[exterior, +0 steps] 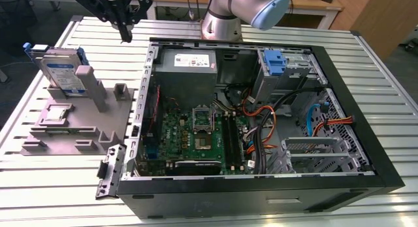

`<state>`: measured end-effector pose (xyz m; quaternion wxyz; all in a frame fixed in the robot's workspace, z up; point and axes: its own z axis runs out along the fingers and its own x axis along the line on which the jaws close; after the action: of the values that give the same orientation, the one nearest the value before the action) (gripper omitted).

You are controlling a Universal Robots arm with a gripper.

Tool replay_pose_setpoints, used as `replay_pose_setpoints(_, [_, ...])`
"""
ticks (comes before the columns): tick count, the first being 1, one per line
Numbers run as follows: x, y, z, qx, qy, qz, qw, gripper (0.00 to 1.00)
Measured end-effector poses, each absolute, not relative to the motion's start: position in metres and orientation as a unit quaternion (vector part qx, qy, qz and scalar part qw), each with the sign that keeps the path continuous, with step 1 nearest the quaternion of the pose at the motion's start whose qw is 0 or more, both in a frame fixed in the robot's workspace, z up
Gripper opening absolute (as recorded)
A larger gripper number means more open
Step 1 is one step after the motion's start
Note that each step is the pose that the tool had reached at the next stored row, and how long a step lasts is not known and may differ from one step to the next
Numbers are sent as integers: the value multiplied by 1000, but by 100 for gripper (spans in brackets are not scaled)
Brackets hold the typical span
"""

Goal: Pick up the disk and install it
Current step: 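Reach for the disk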

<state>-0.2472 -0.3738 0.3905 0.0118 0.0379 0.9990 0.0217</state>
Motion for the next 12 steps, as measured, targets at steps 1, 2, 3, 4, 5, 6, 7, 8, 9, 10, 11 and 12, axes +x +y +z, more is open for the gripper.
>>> replay_pose_setpoints(1, [-248, -374, 390, 38, 999, 22, 12, 10])
replay_pose_setpoints(2, [-249, -374, 390, 38, 999, 22, 12, 10])
replay_pose_setpoints(3, [-249, -374, 390, 38, 999, 22, 12, 10])
replay_pose_setpoints(4, [-249, -374, 390, 38, 999, 22, 12, 10])
replay_pose_setpoints(5, [-250, -374, 390, 38, 999, 22, 12, 10])
replay_pose_setpoints(6, [-250, -374, 390, 38, 999, 22, 12, 10])
replay_pose_setpoints(7, [-251, -374, 390, 38, 999, 22, 12, 10])
replay_pose_setpoints(8, [-251, -374, 390, 38, 999, 22, 12, 10])
replay_pose_setpoints(9, [-252, -374, 390, 38, 999, 22, 12, 10])
replay_pose_setpoints(10, [-252, -374, 390, 38, 999, 22, 12, 10])
replay_pose_setpoints(11, [-253, -374, 390, 38, 999, 22, 12, 10])
replay_pose_setpoints(12, [-253, -374, 390, 38, 999, 22, 12, 10])
